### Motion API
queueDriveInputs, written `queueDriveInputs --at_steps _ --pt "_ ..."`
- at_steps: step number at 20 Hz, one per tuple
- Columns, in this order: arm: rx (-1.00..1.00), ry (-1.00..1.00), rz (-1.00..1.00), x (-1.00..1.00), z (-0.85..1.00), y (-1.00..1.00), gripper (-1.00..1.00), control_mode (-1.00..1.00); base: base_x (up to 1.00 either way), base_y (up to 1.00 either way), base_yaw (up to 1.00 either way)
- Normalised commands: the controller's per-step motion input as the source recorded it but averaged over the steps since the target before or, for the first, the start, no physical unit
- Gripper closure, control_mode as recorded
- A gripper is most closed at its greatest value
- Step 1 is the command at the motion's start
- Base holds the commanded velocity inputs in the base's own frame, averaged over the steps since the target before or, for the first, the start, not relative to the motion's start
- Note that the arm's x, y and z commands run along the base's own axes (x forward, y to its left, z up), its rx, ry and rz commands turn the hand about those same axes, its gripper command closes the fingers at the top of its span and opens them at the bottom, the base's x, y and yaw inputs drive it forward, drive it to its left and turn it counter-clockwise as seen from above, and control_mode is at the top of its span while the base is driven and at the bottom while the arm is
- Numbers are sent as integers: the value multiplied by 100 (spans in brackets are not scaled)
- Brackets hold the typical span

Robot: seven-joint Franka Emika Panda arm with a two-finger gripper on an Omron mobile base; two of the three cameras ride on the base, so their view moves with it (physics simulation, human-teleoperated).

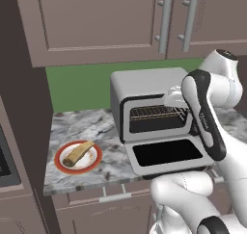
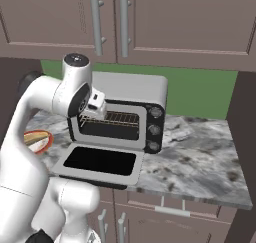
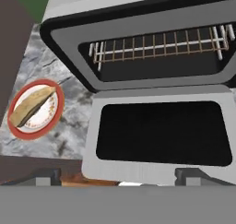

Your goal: Pull the toaster oven rack outwards. Pick up the baguette from the plate and place it on the toaster oven rack. Close the toaster oven door fully and set the temperature to the lowest setting.

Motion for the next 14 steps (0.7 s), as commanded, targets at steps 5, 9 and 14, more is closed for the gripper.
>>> queueDriveInputs --at_steps 5,9,14 --pt "24 -13 0 -41 -2 -21 -100 -100 0 0 0" --pt "23 -13 0 -23 -15 -16 -100 -100 0 0 0" --pt "21 -3 0 0 -27 -11 -100 -100 0 0 0"
